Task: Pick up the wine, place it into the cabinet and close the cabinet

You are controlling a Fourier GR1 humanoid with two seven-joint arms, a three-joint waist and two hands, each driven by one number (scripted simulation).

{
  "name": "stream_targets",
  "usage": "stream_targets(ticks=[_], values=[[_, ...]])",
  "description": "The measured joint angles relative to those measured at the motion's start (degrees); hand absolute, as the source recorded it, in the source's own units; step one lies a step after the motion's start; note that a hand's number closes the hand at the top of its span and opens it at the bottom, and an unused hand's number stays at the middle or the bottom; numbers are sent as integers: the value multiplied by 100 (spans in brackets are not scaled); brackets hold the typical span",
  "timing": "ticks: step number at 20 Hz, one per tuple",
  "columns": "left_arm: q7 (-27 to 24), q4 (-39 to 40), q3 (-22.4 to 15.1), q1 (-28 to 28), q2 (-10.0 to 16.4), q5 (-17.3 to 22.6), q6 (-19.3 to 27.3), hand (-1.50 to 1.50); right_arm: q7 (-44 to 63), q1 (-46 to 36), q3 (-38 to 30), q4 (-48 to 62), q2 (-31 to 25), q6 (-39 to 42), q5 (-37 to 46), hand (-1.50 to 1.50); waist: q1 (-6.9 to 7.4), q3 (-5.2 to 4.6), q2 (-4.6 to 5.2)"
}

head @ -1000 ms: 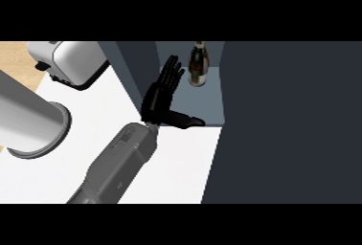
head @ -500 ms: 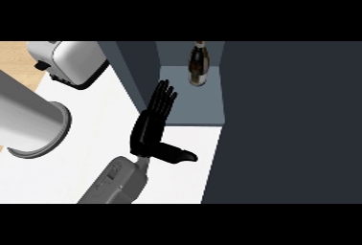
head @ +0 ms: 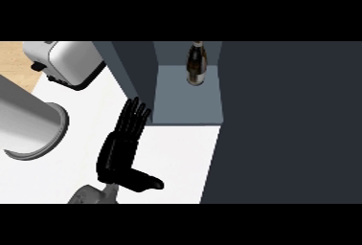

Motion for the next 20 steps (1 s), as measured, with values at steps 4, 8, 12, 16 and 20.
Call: stream_targets(ticks=[4, 8, 12, 16, 20], values=[[-110, -279, 147, 343, 290, 43, -223, -150, -40, -68, 188, 42, -95, 354, -26, -150, 20, 1, 12], [-171, -465, 429, 563, 622, 132, -391, -150, -145, -65, 526, 55, -411, 923, -48, 150, 20, 1, 10], [-240, -601, 777, 792, 992, 263, -659, -150, -232, -76, 741, 65, -568, 1241, -55, 150, 18, -3, 19], [-180, -614, 1125, 887, 1307, 467, -925, -150, -102, -106, 921, 51, -597, 1300, -53, 150, 0, -6, 22], [-208, -568, 1430, 1024, 1559, 632, -1236, -150, 139, -334, 1112, 65, -459, 1255, -30, 150, 18, -11, 27]])
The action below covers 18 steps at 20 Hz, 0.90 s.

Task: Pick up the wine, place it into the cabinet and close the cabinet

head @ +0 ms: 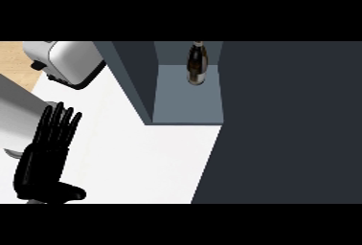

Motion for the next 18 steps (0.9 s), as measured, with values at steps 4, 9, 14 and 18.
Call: stream_targets(ticks=[4, 9, 14, 18], values=[[41, 58, 235, 34, 192, 110, -218, -150, 164, -182, 107, 4, 11, 26, 31, 150, 4, -3, 0], [153, 63, 454, 61, 384, 295, -470, -150, 435, -491, 88, 0, 64, 111, 36, 150, 57, -10, 11], [246, 95, 580, 52, 511, 422, -659, -150, 677, -871, -2, 26, 280, 160, 25, 150, 126, -19, 24], [297, 154, 676, -13, 594, 501, -786, -150, 940, -1281, -164, 76, 564, 188, 6, 150, 207, -25, 44]])
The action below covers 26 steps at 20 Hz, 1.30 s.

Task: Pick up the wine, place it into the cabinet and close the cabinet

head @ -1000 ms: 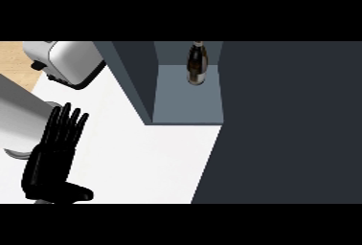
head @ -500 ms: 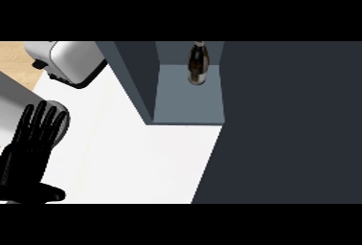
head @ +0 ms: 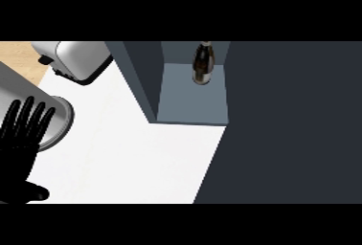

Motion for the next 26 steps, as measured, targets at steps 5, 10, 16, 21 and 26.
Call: stream_targets(ticks=[5, 10, 16, 21, 26], values=[[62, 81, 72, -77, 88, 69, -162, -150, 563, -732, -215, 160, 511, -55, -56, 150, 103, -8, 16], [138, 182, 151, -159, 168, 130, -267, -150, 1220, -1810, -49, 703, 1375, -178, -217, 150, 173, -8, 21], [80, 299, 239, -72, 143, 121, -378, -150, 2232, -3625, 280, 1754, 2960, -756, -170, 150, 101, 5, -10], [110, 517, 487, -79, 268, 228, -600, -150, 2511, -5178, -6, 3026, 3452, -1329, -536, 150, 22, 30, -7], [128, 547, 602, 1, 222, 173, -694, -150, 2137, -6155, -417, 4273, 3622, -1555, -1111, 150, -35, 38, -7]])
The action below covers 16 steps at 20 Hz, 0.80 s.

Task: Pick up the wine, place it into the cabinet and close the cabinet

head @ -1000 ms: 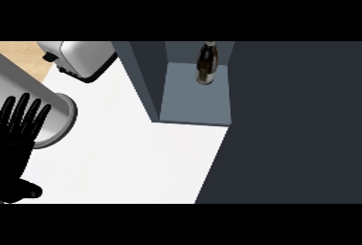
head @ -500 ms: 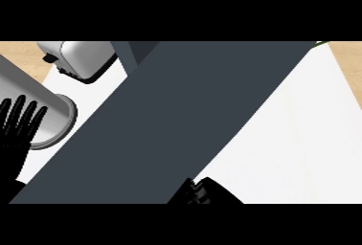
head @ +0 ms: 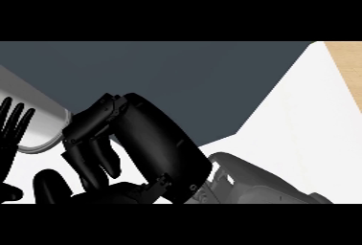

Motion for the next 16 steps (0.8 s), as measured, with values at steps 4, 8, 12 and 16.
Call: stream_targets(ticks=[4, 8, 12, 16], values=[[50, 102, 165, 3, 17, 8, -143, -150, -308, -364, -381, 698, 66, 75, -460, 150, -45, -3, -8], [42, 272, 289, -38, -10, -59, -292, -150, -759, -359, -673, 1289, 79, 247, -764, 150, -76, -4, -12], [74, 212, 347, -74, -122, -193, -220, -150, -1042, -147, -952, 1700, 43, 566, -756, 150, -112, -2, -15], [170, 13, 351, -80, -251, -286, -84, -150, -1403, -138, -1139, 2066, 88, 971, -683, 150, -104, -9, -100]])
